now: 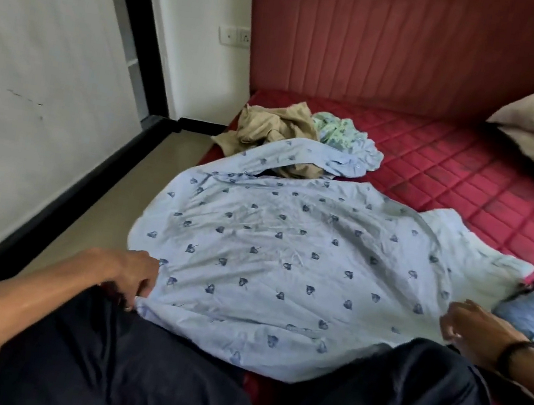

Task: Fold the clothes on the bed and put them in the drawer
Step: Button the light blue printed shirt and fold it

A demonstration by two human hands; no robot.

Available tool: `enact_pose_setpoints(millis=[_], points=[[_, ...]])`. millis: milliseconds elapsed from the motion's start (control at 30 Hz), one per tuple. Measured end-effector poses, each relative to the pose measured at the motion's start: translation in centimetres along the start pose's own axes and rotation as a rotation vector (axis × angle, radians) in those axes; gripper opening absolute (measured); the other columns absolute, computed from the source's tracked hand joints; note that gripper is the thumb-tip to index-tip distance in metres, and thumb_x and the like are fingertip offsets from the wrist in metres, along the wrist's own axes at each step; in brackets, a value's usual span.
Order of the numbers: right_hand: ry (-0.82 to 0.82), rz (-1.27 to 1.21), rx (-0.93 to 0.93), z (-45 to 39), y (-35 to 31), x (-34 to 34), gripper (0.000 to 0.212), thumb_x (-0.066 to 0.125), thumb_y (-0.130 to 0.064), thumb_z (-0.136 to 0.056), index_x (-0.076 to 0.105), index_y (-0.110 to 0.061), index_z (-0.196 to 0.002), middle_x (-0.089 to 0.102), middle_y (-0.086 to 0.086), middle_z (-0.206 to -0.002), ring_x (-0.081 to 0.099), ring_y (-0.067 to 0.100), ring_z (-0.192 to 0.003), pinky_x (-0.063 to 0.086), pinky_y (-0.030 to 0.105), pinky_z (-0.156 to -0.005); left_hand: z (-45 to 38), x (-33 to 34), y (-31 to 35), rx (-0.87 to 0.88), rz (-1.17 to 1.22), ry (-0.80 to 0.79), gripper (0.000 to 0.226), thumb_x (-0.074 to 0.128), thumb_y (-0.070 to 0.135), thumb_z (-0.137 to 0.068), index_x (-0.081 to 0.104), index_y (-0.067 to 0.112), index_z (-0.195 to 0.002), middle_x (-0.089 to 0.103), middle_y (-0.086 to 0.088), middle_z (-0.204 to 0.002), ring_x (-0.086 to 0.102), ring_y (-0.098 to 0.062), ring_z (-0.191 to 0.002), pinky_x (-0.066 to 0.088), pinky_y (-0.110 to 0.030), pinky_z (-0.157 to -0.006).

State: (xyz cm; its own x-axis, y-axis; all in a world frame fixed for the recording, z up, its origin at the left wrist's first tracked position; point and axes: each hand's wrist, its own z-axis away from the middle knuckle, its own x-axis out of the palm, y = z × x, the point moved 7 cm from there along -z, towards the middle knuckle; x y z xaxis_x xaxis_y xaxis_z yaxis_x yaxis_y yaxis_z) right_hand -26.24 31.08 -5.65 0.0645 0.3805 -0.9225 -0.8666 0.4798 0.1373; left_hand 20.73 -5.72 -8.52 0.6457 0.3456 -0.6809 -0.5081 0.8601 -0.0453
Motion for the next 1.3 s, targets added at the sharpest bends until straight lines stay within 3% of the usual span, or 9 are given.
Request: enact_pose_setpoints(millis=[167,300,400,533,667,900,967,1100,1300], points=[[0.240,-0.614,0.056,-2.3,2.2,-5.5,0.032,0.072,0.004,-0.075,0.076,-0.027,-0.066,0.076,-0.009,-0.074,0.070,0.007,-0.072,0.057,0.032,-0.075,1.1,-3.9,-3.0,0.184,0.495,0.114,0.013,0.091,0.037,-0.075,0.082,0.035,-0.084,0.077,0.016,-0.085,0.069,-0.002,-0.083,0.052,-0.026,-0.080],[0.418,-0.972,0.137,-5.2,4.5,-6.3,0.008,0.075,-0.008,-0.077,0.077,-0.016,-0.078,0.075,0.002,-0.075,0.065,0.021,-0.070,0.052,0.034,-0.069,-0.2,-5.8,-6.5,0.155,1.055,0.570,0.005,0.079,0.014,-0.087,0.082,0.015,-0.090,0.080,-0.007,-0.094,0.073,-0.007,-0.082,0.054,-0.014,-0.075],[0.515,-1.295,0.304,-8.9,5.1,-4.4,0.010,0.068,-0.014,-0.079,0.069,-0.013,-0.089,0.063,0.004,-0.063,0.050,0.024,-0.059,0.046,0.026,-0.054,-2.8,-4.7,-8.9,-0.057,1.232,0.881,0.027,0.079,0.047,-0.086,0.073,0.025,-0.101,0.078,-0.009,-0.087,0.066,-0.011,-0.073,0.046,-0.021,-0.070],[0.622,-1.155,0.465,-13.3,4.6,-2.8,0.011,0.059,-0.026,-0.101,0.062,-0.016,-0.099,0.071,0.015,-0.089,0.058,0.029,-0.070,0.047,0.034,-0.066,-5.3,-4.3,-9.4,-0.386,0.952,1.203,0.024,0.053,0.027,-0.107,0.059,0.011,-0.123,0.069,-0.021,-0.100,0.063,-0.042,-0.091,0.044,-0.036,-0.078],[0.704,-0.856,0.540,-15.3,4.7,-2.7,0.021,0.049,-0.030,-0.103,0.060,-0.013,-0.103,0.070,0.026,-0.104,0.063,0.046,-0.098,0.047,0.047,-0.079,-7.1,-2.9,-9.0,-0.477,0.813,1.232,0.020,0.046,0.027,-0.109,0.052,0.013,-0.121,0.067,-0.028,-0.111,0.062,-0.053,-0.100,0.048,-0.055,-0.080],[0.477,-0.517,0.330,-16.5,1.5,-3.9,0.079,0.024,-0.091,-0.084,0.058,-0.021,-0.079,0.062,0.010,-0.071,0.058,0.033,-0.069,0.044,0.040,-0.060,-7.4,-2.2,-9.6,-0.445,0.784,1.185,0.030,0.046,0.040,-0.108,0.054,0.014,-0.093,0.064,-0.019,-0.080,0.062,-0.046,-0.081,0.049,-0.052,-0.071],[0.359,-0.514,0.350,-16.6,1.6,-4.2,0.091,0.036,-0.099,-0.073,0.065,-0.014,-0.079,0.064,0.010,-0.070,0.060,0.030,-0.066,0.049,0.039,-0.060,-7.0,-3.0,-9.1,-0.410,0.756,1.176,0.040,0.043,0.045,-0.106,0.044,0.015,-0.080,0.057,-0.012,-0.067,0.059,-0.042,-0.071,0.048,-0.051,-0.064],[0.260,-0.636,0.390,-17.5,2.5,-4.1,0.061,0.074,-0.071,-0.078,0.065,-0.011,-0.080,0.065,0.011,-0.080,0.061,0.029,-0.075,0.045,0.036,-0.063,-6.3,-3.0,-8.7,-0.472,0.646,1.190,0.047,0.029,0.061,-0.104,0.045,0.021,-0.086,0.062,-0.016,-0.080,0.061,-0.047,-0.078,0.050,-0.053,-0.066],[0.661,-0.514,0.384,-17.0,1.7,-7.8,0.042,0.049,-0.049,-0.103,0.047,-0.011,-0.085,0.057,0.023,-0.080,0.058,0.045,-0.080,0.034,0.042,-0.063,-4.5,-4.6,-9.1,-0.443,0.593,1.326,0.042,0.031,0.045,-0.110,0.052,0.013,-0.093,0.063,-0.020,-0.075,0.061,-0.050,-0.071,0.047,-0.050,-0.061]])
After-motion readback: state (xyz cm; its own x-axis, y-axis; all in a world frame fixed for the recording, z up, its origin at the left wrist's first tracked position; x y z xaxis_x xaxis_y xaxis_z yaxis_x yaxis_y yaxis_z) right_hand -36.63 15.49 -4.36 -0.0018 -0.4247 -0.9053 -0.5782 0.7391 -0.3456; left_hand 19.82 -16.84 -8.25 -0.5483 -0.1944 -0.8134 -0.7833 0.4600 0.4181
